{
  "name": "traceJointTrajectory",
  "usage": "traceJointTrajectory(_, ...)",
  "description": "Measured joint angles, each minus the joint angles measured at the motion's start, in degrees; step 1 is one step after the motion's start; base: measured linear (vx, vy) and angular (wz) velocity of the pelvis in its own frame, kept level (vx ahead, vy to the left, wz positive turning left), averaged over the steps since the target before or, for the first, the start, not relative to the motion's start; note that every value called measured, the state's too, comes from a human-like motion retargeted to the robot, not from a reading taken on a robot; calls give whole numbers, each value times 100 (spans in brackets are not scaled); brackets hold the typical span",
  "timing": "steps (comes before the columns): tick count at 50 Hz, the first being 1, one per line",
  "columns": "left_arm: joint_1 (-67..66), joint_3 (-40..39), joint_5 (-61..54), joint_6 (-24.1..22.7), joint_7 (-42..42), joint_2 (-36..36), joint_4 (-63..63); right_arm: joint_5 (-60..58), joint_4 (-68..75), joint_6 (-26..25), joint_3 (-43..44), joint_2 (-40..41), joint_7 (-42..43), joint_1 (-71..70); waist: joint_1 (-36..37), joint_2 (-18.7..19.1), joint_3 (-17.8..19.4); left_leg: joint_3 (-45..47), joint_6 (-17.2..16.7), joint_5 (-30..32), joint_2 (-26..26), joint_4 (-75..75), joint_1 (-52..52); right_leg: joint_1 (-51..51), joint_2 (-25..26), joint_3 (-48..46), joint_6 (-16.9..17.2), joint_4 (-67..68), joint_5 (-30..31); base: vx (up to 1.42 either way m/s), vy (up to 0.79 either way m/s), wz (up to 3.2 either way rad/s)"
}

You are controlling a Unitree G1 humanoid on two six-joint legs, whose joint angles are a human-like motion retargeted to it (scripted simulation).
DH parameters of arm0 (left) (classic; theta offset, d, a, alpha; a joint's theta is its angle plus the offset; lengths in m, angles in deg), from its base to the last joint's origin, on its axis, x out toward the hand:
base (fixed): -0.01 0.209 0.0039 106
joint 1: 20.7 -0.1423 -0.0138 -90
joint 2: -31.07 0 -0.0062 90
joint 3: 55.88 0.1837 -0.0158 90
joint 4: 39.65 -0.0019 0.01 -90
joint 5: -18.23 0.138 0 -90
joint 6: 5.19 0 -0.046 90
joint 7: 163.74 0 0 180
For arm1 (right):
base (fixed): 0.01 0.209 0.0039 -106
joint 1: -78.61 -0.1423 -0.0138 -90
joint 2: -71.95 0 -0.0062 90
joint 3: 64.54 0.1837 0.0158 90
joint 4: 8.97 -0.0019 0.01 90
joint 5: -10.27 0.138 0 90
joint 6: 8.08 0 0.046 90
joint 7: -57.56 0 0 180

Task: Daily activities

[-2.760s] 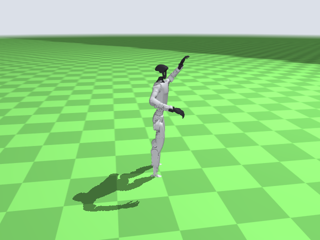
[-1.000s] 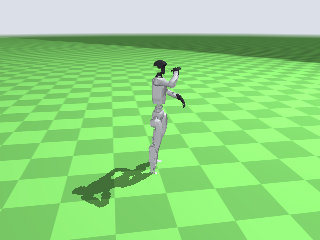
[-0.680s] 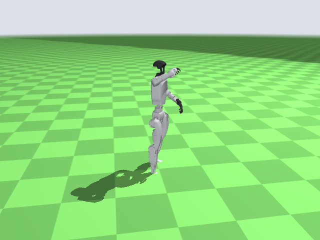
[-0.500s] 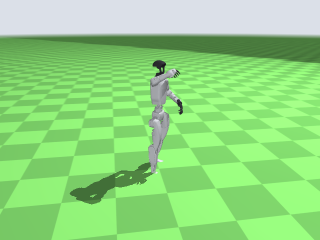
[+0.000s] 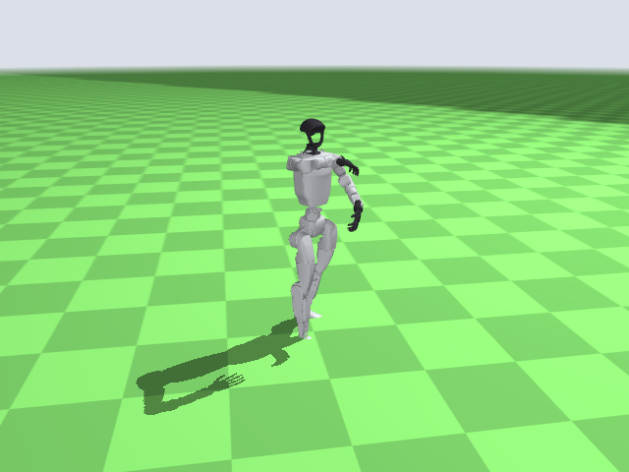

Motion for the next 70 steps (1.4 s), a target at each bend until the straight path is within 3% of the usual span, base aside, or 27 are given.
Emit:
traceJointTrajectory(8,-166,-277,-710,-64,102,-311,859,705,593,-333,300,-950,-463,1520,-100,501,-26,358,67,82,-22,-17,-115,-313,324,94,0,-19,310,-5,-3,-73)
traceJointTrajectory(15,-93,36,-801,62,242,-337,940,334,953,-187,1491,-1183,-390,3628,-395,1002,-67,642,176,23,-79,-1,-271,-647,668,104,0,-30,633,-9,-3,-87)
traceJointTrajectory(25,1322,2168,1113,-62,320,168,-591,-1684,1806,204,2381,-982,-88,6438,-1438,1565,-79,1341,279,161,-214,-14,-270,-907,1195,296,0,-76,1272,-13,-4,-115)
traceJointTrajectory(35,3364,4651,2443,-556,-66,641,-1894,-2918,2497,742,2097,-2051,512,7416,-2346,1885,224,1652,426,622,-314,-9,-42,-789,1559,498,0,-112,1685,-6,-2,-93)
traceJointTrajectory(42,4297,5122,2671,-612,-356,860,-2906,-3020,2786,870,1907,-2737,713,7549,-2647,1991,594,1614,549,1017,-347,34,137,-624,1639,583,0,-121,1804,-1,-1,-48)
traceJointTrajectory(47,4450,5122,2762,-558,-413,1048,-3484,-3019,2986,822,1717,-2839,658,7441,-2459,1825,717,1608,603,1263,-353,131,330,-428,1696,554,0,-127,1911,-3,-3,-49)
traceJointTrajectory(53,4255,5122,2896,-545,-405,1199,-3770,-2954,3248,740,1373,-2509,627,7255,-1721,1371,698,1670,606,1647,-357,349,635,-107,1780,469,0,-135,2138,-6,-8,-71)
traceJointTrajectory(70,3491,5122,3009,-860,-1176,587,-2997,-2285,4173,696,334,-1018,1234,6595,467,-38,934,1426,555,3448,-329,1144,1165,803,1864,517,0,-160,2792,-7,-11,-83)
